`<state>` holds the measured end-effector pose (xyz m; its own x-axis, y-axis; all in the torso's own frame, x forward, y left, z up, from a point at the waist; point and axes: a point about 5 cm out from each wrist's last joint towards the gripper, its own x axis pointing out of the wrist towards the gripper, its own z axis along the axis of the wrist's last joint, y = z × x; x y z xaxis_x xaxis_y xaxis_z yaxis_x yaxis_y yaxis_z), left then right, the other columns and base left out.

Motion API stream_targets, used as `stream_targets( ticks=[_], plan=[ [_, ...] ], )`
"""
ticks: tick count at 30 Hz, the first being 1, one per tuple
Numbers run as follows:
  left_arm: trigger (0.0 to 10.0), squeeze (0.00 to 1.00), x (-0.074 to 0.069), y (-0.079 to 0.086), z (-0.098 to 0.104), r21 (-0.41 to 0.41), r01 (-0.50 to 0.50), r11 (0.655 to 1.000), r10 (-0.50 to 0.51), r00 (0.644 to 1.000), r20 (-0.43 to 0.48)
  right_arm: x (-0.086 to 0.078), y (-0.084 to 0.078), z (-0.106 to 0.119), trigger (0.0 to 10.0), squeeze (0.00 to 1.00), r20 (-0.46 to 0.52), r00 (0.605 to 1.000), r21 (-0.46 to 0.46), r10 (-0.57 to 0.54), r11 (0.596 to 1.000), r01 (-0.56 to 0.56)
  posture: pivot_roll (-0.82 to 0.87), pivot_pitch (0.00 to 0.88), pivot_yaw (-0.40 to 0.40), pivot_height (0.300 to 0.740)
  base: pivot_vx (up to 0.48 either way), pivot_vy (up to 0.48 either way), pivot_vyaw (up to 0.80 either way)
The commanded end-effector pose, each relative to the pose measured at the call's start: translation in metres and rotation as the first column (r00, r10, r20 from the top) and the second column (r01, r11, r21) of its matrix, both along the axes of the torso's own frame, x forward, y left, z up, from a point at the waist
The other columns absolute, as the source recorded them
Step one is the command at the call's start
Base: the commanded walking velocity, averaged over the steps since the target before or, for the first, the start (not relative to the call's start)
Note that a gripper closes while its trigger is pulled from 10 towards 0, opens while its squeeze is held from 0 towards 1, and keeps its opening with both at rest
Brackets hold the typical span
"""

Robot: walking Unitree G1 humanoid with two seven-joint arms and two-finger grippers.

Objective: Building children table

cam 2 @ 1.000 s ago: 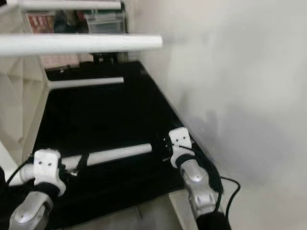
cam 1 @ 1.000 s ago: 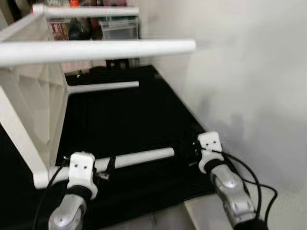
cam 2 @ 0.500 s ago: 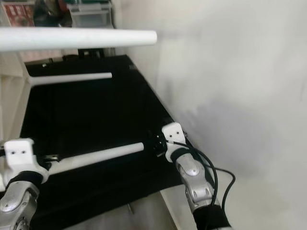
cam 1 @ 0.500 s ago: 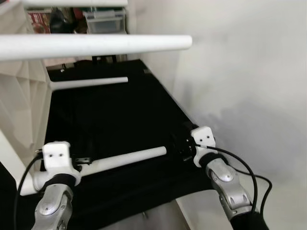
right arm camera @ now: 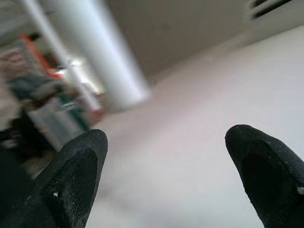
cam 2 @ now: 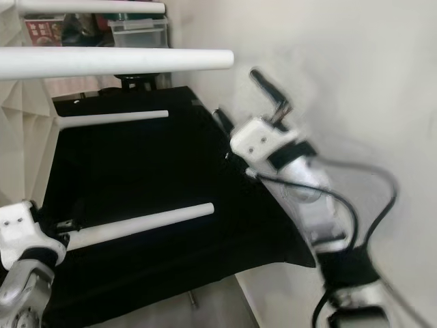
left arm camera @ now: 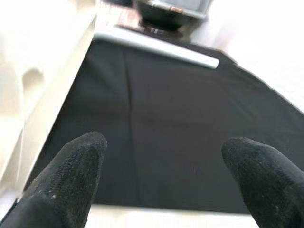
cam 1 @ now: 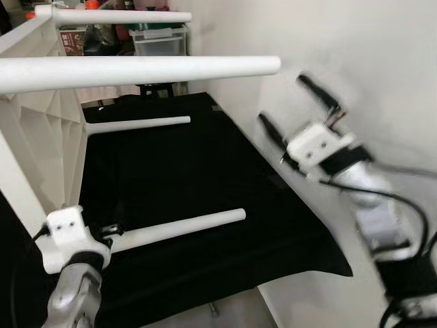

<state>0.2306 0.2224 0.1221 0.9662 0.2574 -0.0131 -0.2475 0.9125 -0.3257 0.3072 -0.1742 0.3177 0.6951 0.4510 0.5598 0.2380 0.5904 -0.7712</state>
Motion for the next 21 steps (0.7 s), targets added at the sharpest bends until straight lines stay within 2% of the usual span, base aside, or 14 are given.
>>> stream_targets(
  ticks=[1,2,3,5,6,7,8,11,12,13,16,17,18,21],
  plan=[
    [7.5,0.00,-0.002,0.001,0.000,-0.026,-0.014,1.000,0.014,1.000,0.003,0.000,0.004,-0.004,10.0,0.00,-0.005,1.000,-0.017,0.006,1.000,-0.006,-0.22,0.013,-0.022,0.740,0.000,0.000,0.00],
    [7.5,0.00,-0.004,0.002,0.000,-0.042,-0.020,0.999,0.021,1.000,0.008,0.000,0.004,-0.004,10.0,0.00,-0.007,1.000,-0.024,0.009,1.000,-0.009,-0.22,0.011,-0.024,0.740,0.000,0.000,0.00],
    [0.0,0.00,-0.006,0.001,0.000,-0.067,-0.021,0.998,0.022,1.000,0.016,0.002,0.007,-0.003,10.0,0.00,-0.009,1.000,-0.029,0.016,0.999,-0.016,-0.21,0.012,-0.028,0.740,0.000,0.000,0.00],
    [0.0,0.00,-0.007,0.001,0.000,-0.082,-0.019,0.996,0.020,1.000,0.021,0.003,0.009,-0.002,10.0,0.00,-0.009,1.000,-0.035,0.020,0.999,-0.021,-0.21,0.012,-0.028,0.740,0.000,0.000,0.00],
    [0.0,0.00,-0.009,0.001,0.001,-0.111,-0.016,0.994,0.020,0.999,0.035,0.005,0.011,0.001,10.0,0.00,-0.006,0.999,0.009,0.035,0.999,-0.035,-0.22,0.012,-0.029,0.740,0.000,0.000,0.00],
    [0.0,0.00,-0.009,0.001,0.001,-0.111,-0.016,0.994,0.020,0.999,0.035,0.005,0.011,0.001,10.0,0.00,-0.006,0.999,0.009,0.035,0.999,-0.035,-0.22,0.012,-0.029,0.740,0.000,0.000,0.00],
    [0.0,0.00,-0.015,-0.001,0.002,-0.213,-0.026,0.977,0.041,0.997,0.067,0.008,0.016,0.007,10.0,0.00,0.002,0.999,0.056,0.050,0.997,-0.050,-0.21,0.015,-0.035,0.740,0.000,0.000,0.00],
    [0.0,0.00,-0.018,-0.001,0.002,-0.253,-0.032,0.967,0.053,0.996,0.077,0.009,0.018,0.009,10.0,0.00,0.003,0.998,0.064,0.057,0.996,-0.057,-0.21,0.015,-0.035,0.740,0.000,0.000,0.00],
    [0.0,0.00,-0.021,0.001,0.000,-0.326,-0.048,0.944,0.079,0.993,0.084,0.009,0.021,0.010,10.0,0.00,0.007,0.998,0.057,0.065,0.996,-0.065,-0.21,0.014,-0.038,0.740,0.000,0.000,0.00],
    [0.0,0.00,-0.021,0.001,0.000,-0.326,-0.048,0.944,0.079,0.993,0.084,0.009,0.021,0.010,10.0,0.00,0.007,0.998,0.057,0.065,0.996,-0.065,-0.21,0.014,-0.038,0.740,0.000,0.000,0.00],
    [0.0,0.00,-0.029,0.009,-0.003,-0.447,-0.068,0.892,0.132,0.985,0.113,0.009,0.026,0.013,10.0,0.00,0.020,0.996,0.049,0.084,0.995,-0.085,-0.21,0.016,-0.040,0.740,0.000,0.000,0.00],
    [0.0,0.00,-0.029,0.009,-0.003,-0.447,-0.068,0.892,0.132,0.985,0.113,0.009,0.026,0.013,10.0,0.00,0.020,0.996,0.049,0.084,0.995,-0.085,-0.21,0.016,-0.040,0.740,0.000,0.000,0.00],
    [0.0,0.00,-0.032,0.016,-0.003,-0.487,-0.092,0.868,0.172,0.978,0.122,0.009,0.027,0.017,10.0,0.00,0.028,0.995,0.060,0.092,0.994,-0.094,-0.20,0.017,-0.040,0.740,0.000,0.000,0.00],
    [0.0,0.00,-0.036,0.021,-0.005,-0.506,-0.116,0.855,0.201,0.973,0.116,0.009,0.028,0.019,10.0,0.00,0.030,0.994,0.053,0.101,0.993,-0.102,-0.20,0.015,-0.041,0.740,0.000,0.000,0.00]
  ],
)
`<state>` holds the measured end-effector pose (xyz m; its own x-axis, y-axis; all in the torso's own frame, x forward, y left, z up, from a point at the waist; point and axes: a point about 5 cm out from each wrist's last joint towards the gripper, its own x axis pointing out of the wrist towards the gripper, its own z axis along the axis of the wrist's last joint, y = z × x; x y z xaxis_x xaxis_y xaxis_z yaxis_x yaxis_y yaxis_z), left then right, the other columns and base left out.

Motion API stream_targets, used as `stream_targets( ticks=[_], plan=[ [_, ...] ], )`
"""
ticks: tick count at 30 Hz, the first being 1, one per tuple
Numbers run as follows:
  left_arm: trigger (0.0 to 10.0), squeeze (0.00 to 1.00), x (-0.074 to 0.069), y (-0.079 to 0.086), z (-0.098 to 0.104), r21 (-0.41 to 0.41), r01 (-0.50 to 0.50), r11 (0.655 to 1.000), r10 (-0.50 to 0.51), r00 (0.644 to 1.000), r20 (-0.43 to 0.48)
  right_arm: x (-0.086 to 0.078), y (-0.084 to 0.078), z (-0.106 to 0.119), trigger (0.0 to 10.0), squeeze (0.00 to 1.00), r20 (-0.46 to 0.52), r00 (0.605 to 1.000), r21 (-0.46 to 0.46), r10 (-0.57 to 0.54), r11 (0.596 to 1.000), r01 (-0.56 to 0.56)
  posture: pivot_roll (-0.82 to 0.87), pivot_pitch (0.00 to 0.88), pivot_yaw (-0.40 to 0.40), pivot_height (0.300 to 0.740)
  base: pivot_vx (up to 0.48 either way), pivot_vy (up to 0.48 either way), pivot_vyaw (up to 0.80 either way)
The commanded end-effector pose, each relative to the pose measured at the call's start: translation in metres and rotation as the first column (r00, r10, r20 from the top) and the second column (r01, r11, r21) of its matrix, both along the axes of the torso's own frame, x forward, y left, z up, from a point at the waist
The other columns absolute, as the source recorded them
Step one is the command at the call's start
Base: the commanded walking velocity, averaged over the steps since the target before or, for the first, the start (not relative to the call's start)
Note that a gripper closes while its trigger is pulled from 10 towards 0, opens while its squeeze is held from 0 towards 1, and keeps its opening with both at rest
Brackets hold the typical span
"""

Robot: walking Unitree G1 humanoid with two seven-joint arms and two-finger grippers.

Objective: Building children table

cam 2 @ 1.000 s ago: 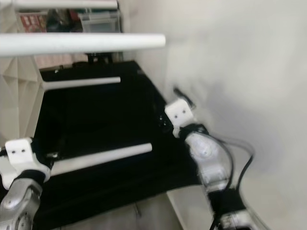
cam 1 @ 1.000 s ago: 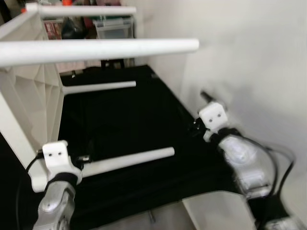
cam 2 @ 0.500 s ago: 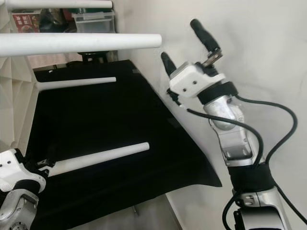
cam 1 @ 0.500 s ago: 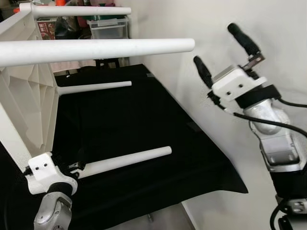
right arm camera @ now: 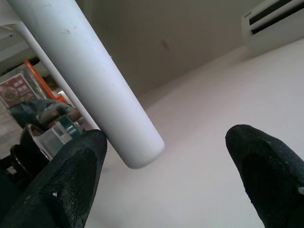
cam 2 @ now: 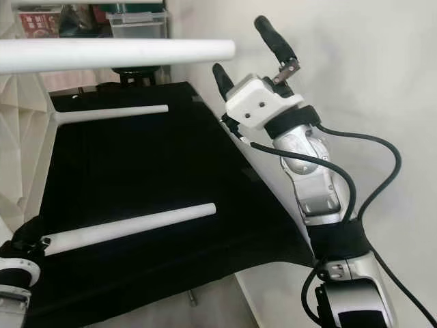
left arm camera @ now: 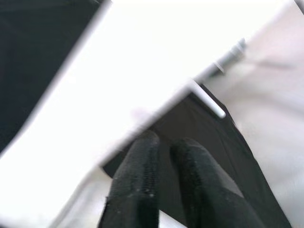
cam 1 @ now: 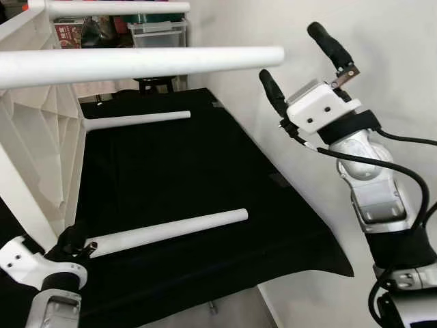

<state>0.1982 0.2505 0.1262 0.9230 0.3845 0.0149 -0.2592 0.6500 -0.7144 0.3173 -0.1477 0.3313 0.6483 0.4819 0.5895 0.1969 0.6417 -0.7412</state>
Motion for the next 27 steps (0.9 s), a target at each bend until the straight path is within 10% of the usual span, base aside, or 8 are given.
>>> stream_targets(
  ticks=[1,27],
  plan=[
    [0.0,0.00,-0.003,-0.007,-0.009,-0.092,-0.026,0.995,0.026,1.000,-0.009,-0.001,0.002,0.005,10.0,0.00,0.014,1.000,0.011,0.018,1.000,-0.018,-0.20,0.015,-0.041,0.740,0.000,0.000,0.00],
    [0.0,0.00,0.002,0.012,-0.016,-0.205,-0.082,0.975,0.088,0.996,0.024,0.006,0.074,0.004,10.0,0.00,-0.102,0.981,-0.223,0.165,0.957,-0.184,-0.23,0.000,-0.073,0.740,0.000,0.000,0.00]
  ],
)
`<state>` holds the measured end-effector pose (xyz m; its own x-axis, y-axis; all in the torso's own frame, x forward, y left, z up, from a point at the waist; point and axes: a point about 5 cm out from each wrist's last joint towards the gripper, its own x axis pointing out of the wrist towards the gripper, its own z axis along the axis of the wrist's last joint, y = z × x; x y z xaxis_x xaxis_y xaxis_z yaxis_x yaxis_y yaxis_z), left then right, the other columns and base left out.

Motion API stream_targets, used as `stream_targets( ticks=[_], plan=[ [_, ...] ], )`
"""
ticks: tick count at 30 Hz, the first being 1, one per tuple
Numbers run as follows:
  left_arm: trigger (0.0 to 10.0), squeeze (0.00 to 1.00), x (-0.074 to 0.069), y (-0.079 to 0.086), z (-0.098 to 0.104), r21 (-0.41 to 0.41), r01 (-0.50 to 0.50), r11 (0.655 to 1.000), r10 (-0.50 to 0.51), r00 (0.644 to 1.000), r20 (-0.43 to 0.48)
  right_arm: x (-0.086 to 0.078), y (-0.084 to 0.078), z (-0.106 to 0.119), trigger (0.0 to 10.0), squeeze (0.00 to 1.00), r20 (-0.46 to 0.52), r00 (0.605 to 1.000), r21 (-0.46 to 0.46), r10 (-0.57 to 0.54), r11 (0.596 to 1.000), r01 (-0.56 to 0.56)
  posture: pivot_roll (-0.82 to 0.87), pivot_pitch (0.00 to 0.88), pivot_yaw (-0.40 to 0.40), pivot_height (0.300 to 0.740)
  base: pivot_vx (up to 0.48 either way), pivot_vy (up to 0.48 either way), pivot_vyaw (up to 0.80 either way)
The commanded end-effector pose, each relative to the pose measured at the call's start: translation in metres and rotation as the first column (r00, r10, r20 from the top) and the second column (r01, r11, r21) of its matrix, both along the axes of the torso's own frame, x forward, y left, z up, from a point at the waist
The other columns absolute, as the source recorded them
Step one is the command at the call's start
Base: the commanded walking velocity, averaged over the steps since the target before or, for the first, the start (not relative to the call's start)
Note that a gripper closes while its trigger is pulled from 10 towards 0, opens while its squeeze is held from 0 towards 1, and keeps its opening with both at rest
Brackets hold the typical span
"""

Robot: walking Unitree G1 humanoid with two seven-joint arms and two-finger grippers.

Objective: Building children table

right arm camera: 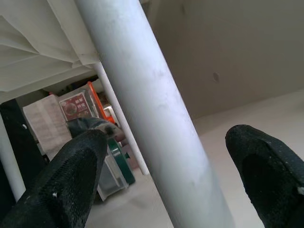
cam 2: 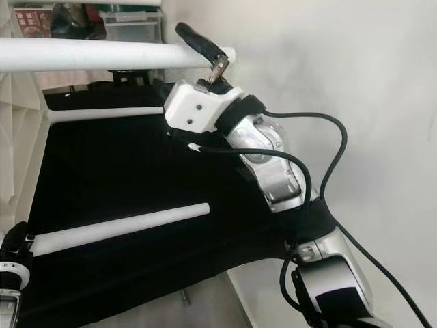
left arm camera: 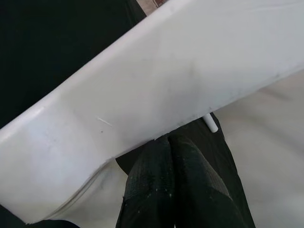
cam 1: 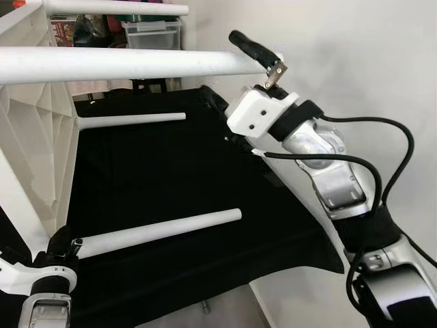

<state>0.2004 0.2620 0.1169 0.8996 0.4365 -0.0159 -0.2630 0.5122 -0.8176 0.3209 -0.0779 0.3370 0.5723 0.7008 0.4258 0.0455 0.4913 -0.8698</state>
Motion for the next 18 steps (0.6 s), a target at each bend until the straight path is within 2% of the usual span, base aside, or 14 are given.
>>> stream_targets(
  ticks=[1,5,6,7,8,11,12,18],
  plan=[
    [0.0,0.00,0.001,0.001,-0.007,-0.052,-0.030,0.998,0.030,1.000,-0.005,0.003,0.004,-0.001,10.0,0.00,-0.020,1.000,-0.026,-0.014,1.000,0.014,-0.23,0.000,-0.075,0.740,0.000,0.000,0.00],
    [0.0,0.00,0.002,0.002,-0.007,-0.060,-0.034,0.998,0.034,0.999,0.001,0.004,0.003,-0.001,10.0,0.00,-0.024,0.999,-0.038,-0.032,0.999,0.031,-0.23,0.000,-0.077,0.740,0.000,0.000,0.00],
    [3.8,0.00,0.002,0.003,-0.007,-0.064,-0.036,0.997,0.037,0.999,0.004,0.005,0.001,-0.001,10.0,0.00,-0.028,0.999,-0.044,-0.044,0.998,0.042,-0.24,0.000,-0.078,0.740,0.000,0.000,0.00],
    [3.8,0.00,0.002,0.003,-0.007,-0.064,-0.036,0.997,0.037,0.999,0.004,0.005,0.001,-0.001,10.0,0.00,-0.028,0.999,-0.044,-0.044,0.998,0.042,-0.24,0.000,-0.078,0.740,0.000,0.000,0.00],
    [10.0,0.00,0.003,0.004,-0.007,-0.068,-0.039,0.997,0.039,0.999,0.008,0.006,0.000,-0.002,8.0,0.00,-0.033,0.998,-0.054,-0.057,0.997,0.056,-0.24,0.000,-0.078,0.740,0.000,0.000,0.00],
    [10.0,0.00,0.003,0.005,-0.007,-0.070,-0.040,0.997,0.041,0.999,0.011,0.007,-0.001,-0.002,8.0,0.00,-0.036,0.997,-0.060,-0.066,0.996,0.064,-0.24,0.000,-0.078,0.740,0.000,0.000,0.00],
    [10.0,0.00,0.004,0.006,-0.006,-0.074,-0.044,0.996,0.045,0.999,0.017,0.008,-0.002,-0.002,0.0,0.00,-0.040,0.996,-0.062,-0.081,0.995,0.078,-0.24,0.000,-0.079,0.740,0.000,0.000,0.00],
    [10.0,0.00,0.008,0.012,-0.005,-0.089,-0.054,0.995,0.057,0.998,0.033,0.008,-0.005,-0.001,0.0,0.00,-0.050,0.993,-0.056,-0.105,0.993,0.102,-0.25,0.000,-0.078,0.740,0.000,0.000,0.00]
  ],
)
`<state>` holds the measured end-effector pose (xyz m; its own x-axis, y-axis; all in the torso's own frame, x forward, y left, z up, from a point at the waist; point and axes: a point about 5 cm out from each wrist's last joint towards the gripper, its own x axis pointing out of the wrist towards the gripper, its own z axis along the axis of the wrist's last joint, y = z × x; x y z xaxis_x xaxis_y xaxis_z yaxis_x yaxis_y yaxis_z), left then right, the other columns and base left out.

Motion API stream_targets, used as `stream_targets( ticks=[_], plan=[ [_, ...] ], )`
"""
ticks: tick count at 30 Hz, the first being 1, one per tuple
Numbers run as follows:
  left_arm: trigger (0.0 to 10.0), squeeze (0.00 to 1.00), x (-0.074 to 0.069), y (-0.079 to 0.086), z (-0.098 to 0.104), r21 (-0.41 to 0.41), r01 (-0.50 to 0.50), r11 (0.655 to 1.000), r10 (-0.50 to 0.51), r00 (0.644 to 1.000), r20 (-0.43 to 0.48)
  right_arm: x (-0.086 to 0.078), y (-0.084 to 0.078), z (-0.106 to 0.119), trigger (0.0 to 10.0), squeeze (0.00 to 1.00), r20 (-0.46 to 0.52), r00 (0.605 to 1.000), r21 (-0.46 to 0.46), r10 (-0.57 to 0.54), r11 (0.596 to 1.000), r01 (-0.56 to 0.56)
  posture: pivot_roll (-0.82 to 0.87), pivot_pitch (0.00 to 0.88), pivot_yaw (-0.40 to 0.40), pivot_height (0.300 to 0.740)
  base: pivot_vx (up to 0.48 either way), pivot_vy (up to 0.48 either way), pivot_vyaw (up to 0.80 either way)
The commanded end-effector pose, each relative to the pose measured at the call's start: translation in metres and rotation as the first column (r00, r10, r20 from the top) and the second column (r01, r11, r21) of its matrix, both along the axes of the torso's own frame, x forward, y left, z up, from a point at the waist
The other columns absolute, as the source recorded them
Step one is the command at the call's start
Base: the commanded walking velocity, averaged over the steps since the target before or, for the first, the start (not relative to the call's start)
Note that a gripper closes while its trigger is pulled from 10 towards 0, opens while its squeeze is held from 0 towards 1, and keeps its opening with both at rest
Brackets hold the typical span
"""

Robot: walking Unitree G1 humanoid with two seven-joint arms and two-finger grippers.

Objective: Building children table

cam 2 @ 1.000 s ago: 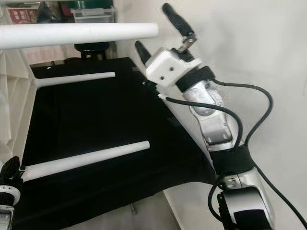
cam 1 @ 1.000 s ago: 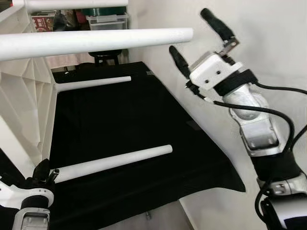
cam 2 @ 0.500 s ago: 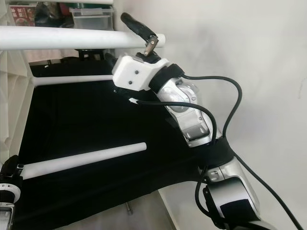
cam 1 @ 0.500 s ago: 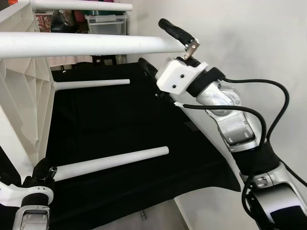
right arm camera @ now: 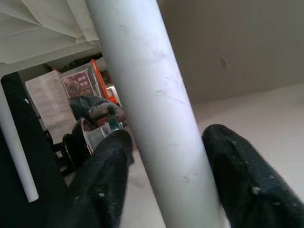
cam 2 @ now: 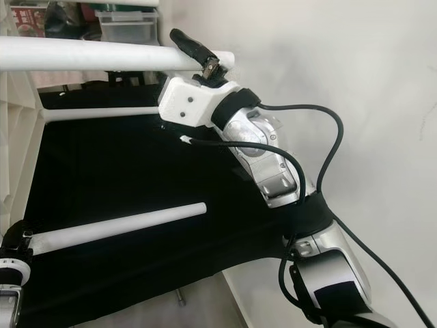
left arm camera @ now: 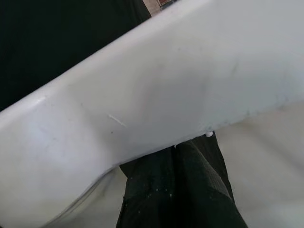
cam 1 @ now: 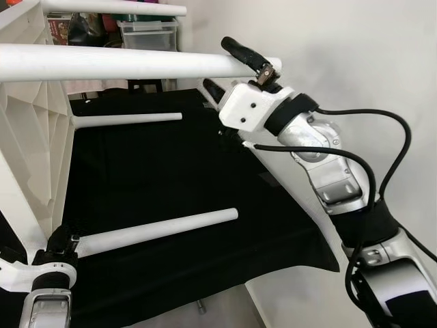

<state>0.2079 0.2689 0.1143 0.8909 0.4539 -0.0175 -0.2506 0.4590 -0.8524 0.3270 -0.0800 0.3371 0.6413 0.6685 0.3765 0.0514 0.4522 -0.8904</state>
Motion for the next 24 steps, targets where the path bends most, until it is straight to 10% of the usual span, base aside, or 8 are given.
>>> stream_targets(
  ticks=[1,19,24],
  plan=[
    [10.0,0.00,0.001,0.005,-0.003,-0.031,-0.035,0.999,0.035,0.999,0.008,0.002,-0.003,-0.001,0.0,0.00,-0.016,1.000,-0.014,-0.024,1.000,0.024,-0.25,0.000,-0.078,0.740,0.000,0.000,0.00],
    [10.0,0.00,0.012,0.046,-0.011,-0.019,-0.121,0.993,0.121,0.993,0.005,0.000,-0.004,-0.002,0.0,0.00,-0.039,0.999,-0.021,-0.026,0.999,0.025,-0.27,0.000,-0.083,0.740,0.000,0.000,0.00],
    [10.0,0.00,0.009,0.091,0.005,0.050,-0.216,0.975,0.215,0.976,0.028,0.004,-0.009,-0.009,0.0,0.00,-0.077,0.996,-0.030,-0.047,0.999,0.045,-0.27,0.000,-0.085,0.740,0.000,0.000,0.00]
  ],
)
